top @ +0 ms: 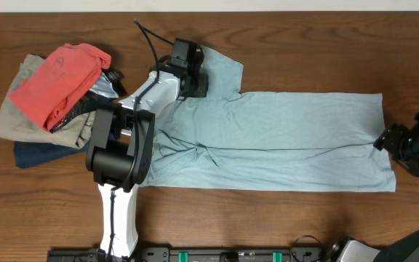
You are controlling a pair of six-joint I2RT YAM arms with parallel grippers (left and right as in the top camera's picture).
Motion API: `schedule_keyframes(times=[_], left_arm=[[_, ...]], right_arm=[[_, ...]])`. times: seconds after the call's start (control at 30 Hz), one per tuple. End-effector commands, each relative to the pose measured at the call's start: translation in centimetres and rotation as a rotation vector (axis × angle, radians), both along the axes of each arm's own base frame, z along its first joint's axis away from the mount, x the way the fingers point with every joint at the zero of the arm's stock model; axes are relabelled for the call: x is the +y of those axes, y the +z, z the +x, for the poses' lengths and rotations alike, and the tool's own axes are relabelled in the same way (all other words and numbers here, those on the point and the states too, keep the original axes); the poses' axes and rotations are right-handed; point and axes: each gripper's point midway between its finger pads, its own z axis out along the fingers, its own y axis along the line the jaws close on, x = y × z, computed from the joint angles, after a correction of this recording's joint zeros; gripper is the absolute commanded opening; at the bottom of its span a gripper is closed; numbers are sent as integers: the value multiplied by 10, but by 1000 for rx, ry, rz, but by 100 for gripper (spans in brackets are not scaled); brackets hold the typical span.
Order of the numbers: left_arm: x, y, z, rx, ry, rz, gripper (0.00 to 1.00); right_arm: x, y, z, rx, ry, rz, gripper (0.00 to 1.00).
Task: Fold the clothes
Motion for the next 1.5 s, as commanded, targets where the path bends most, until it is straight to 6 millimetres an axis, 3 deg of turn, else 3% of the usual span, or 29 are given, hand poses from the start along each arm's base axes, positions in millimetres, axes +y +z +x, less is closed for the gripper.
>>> schedule_keyframes(times=[0.0,0.27,0.37,0.5,0.7,0.83,1.1,1.2,1.27,1.3,1.47], left_arm=[[9,-4,0,18,22,1,6],[14,47,9,-56,77,-45,6],[15,57,5,-48,101,-58,6],[18,53,-6,0,108,-45,6],[21,46,-18,56,110,-27,6],[23,43,-26,89,110,-16,6],[24,41,-29,105,111,-11,6],[25,41,-30,109,111,-9,6],[25,41,-30,109,111,-9,6],[25,41,-31,111,111,-8,6],[30,43,-31,114,120,-8,6]], right_arm=[[-5,4,9,-43,11,-22,72],[-22,4,50,-162,28,-91,70],[-28,-2,71,-204,43,-114,70],[-38,-19,103,-254,59,-136,69],[-41,-62,144,-302,98,-131,68],[-41,-91,165,-325,99,-131,68],[-40,-126,191,-387,86,-109,63],[-39,-134,192,-385,87,-109,49],[-40,-134,192,-385,87,-109,12],[-40,-134,192,-386,87,-109,1],[-40,-123,188,-378,82,-106,1]])
